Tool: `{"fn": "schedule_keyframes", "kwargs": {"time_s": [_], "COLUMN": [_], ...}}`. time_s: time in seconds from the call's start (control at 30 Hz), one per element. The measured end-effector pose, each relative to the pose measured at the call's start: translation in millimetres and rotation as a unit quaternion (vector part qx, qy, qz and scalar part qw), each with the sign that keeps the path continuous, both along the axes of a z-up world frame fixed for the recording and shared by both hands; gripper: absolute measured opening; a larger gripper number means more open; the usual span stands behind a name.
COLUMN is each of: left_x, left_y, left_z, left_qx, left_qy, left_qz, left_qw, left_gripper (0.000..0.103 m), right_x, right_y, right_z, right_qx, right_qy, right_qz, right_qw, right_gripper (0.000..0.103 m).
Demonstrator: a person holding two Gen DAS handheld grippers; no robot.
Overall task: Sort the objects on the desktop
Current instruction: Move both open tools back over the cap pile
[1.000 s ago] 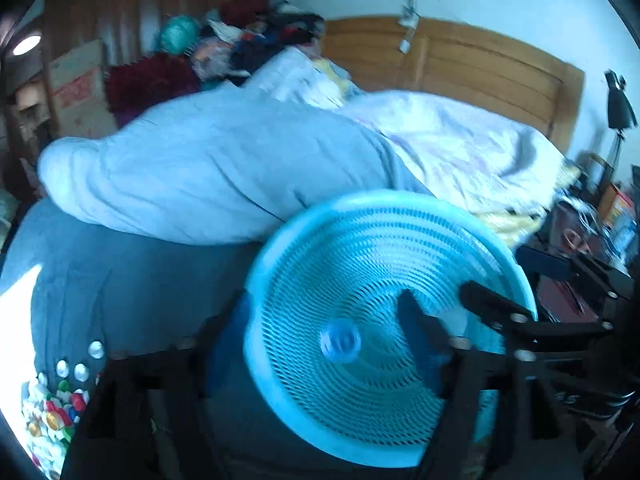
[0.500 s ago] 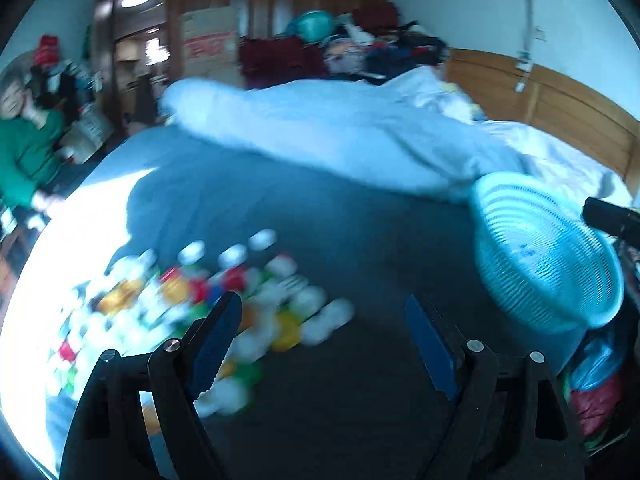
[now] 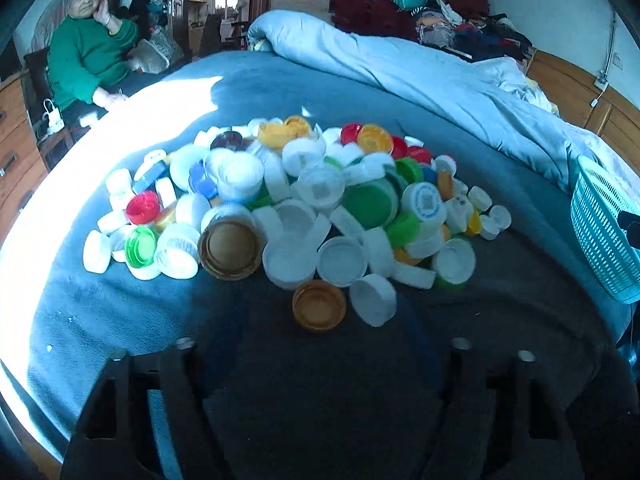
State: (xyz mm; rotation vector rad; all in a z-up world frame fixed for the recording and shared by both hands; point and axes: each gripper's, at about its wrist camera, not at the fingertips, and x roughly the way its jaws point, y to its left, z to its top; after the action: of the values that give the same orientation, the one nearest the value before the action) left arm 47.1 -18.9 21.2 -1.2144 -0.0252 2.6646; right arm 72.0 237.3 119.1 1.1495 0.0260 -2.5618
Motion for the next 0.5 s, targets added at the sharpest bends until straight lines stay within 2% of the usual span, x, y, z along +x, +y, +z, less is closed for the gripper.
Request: {"fn": "schedule_keyframes", "kwargs": {"time_s": [0.17,0.4,0.5], "left_x": [-3.1,7.3,13.0], "left_y": [-2.4,-15.9,-26.6], "left_z": [-6.5,0.6,6.1], "left_qx": [0.013,0.045,0.03], "left_qy": [0.0,-0.002,0.01], "left_qz": [-0.011,-0.033,-0.031], "left_qw": [0.9999,0.9984,0.999], "left_gripper": [0.06,0.059,0.059], "right_x": [-1.8,0.4,1.5], "right_y": [-20.4,-52.6,-61.1], "right_z": [-1.9,-11.7,-17.3], "right_qx": [-0.012,-0.021,-0.017], "right_qy": [-0.007,-0.023,-0.032], "right_qz": [0.027,0.056,0.063], "right_qw": [1.0,0.998,0.997], "right_gripper": [0.066,0.066,0.066]}}
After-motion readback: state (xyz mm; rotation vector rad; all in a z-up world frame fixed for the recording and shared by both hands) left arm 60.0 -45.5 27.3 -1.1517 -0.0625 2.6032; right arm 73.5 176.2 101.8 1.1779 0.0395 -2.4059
